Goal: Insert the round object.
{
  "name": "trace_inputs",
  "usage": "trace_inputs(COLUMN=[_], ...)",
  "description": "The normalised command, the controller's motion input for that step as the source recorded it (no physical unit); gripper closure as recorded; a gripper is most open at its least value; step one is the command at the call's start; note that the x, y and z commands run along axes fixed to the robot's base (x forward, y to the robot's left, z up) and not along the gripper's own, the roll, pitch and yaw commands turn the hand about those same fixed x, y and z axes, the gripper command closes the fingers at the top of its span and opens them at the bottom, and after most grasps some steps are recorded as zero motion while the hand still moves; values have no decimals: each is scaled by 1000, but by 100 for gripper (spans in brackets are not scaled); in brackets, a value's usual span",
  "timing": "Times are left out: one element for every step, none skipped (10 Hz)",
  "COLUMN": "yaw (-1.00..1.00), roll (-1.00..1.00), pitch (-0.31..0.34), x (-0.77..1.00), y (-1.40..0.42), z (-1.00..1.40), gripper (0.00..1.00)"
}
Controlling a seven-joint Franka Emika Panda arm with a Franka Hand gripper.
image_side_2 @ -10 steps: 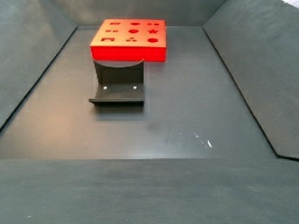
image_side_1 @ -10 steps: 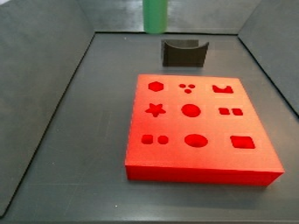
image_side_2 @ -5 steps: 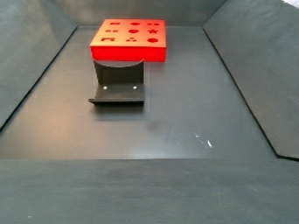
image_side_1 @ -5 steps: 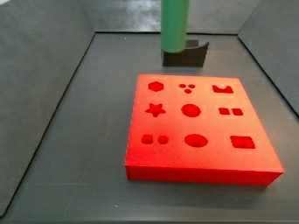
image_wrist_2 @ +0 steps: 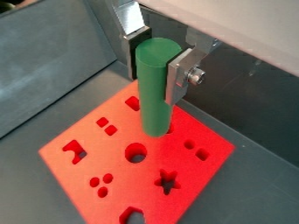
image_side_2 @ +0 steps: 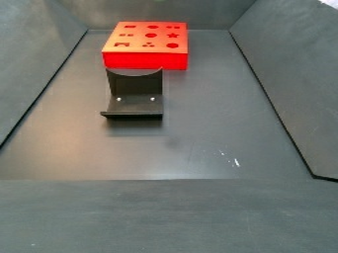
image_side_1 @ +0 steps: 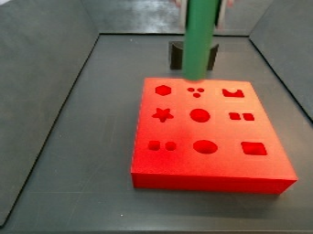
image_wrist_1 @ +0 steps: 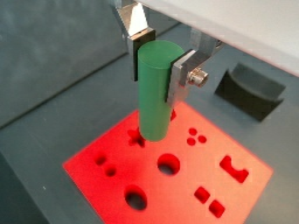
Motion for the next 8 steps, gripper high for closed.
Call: trace_inputs(yaw=[0, 63, 114, 157, 180, 151, 260, 317], roll=[26, 7, 0, 20, 113, 244, 256, 271], pitch=[-71, 0, 7, 66, 106, 111, 69, 19], x=[671, 1000, 1000, 1000, 886, 274, 103, 94], y=[0, 29, 103, 69, 94, 157, 129, 137], z=[-689, -374, -126, -106, -109, 0, -9, -123], gripper=[100, 100, 100, 100, 100, 100, 100, 100])
